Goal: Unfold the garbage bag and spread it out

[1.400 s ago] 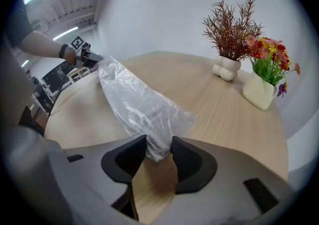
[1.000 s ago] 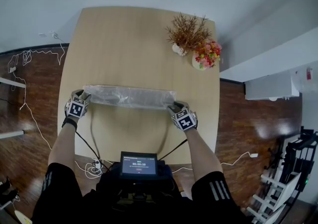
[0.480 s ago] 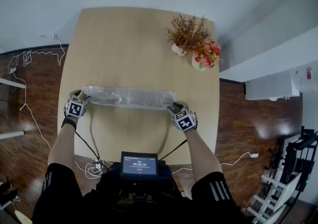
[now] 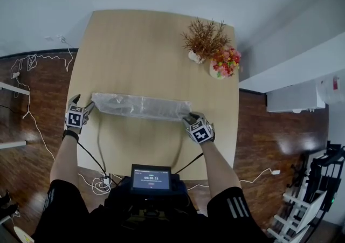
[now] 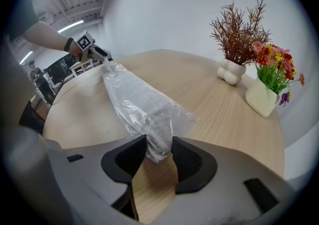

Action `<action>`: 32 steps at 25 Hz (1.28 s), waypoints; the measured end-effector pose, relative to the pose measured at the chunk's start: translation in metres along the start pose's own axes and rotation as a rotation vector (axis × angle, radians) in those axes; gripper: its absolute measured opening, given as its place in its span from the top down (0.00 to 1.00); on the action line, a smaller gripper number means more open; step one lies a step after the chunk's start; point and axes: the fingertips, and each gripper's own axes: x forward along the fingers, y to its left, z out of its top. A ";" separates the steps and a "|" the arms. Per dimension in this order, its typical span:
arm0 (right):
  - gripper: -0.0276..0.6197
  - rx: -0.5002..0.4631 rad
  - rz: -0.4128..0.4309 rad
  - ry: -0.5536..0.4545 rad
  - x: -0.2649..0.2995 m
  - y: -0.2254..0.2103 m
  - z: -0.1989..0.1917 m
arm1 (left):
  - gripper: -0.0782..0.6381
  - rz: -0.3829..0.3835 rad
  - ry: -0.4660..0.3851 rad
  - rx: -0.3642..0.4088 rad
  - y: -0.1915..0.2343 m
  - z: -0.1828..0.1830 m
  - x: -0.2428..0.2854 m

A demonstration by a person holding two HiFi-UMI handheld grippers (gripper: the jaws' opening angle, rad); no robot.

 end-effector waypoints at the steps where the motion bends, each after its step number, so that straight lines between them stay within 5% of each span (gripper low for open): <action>1: 0.64 -0.001 -0.001 0.002 0.000 0.000 0.000 | 0.39 0.008 -0.019 0.007 0.003 0.005 -0.001; 11: 0.64 -0.006 -0.009 0.010 0.000 0.000 0.001 | 0.39 -0.006 -0.152 0.100 -0.005 0.087 -0.036; 22: 0.64 -0.015 -0.004 0.014 0.000 -0.001 0.001 | 0.39 0.034 -0.166 0.113 0.023 0.100 -0.030; 27: 0.64 -0.016 -0.005 0.012 0.000 -0.001 0.000 | 0.47 -0.131 -0.120 0.208 -0.036 0.106 -0.014; 32: 0.64 -0.014 -0.004 0.006 -0.001 0.000 0.001 | 0.52 -0.291 0.031 0.422 -0.109 0.083 0.022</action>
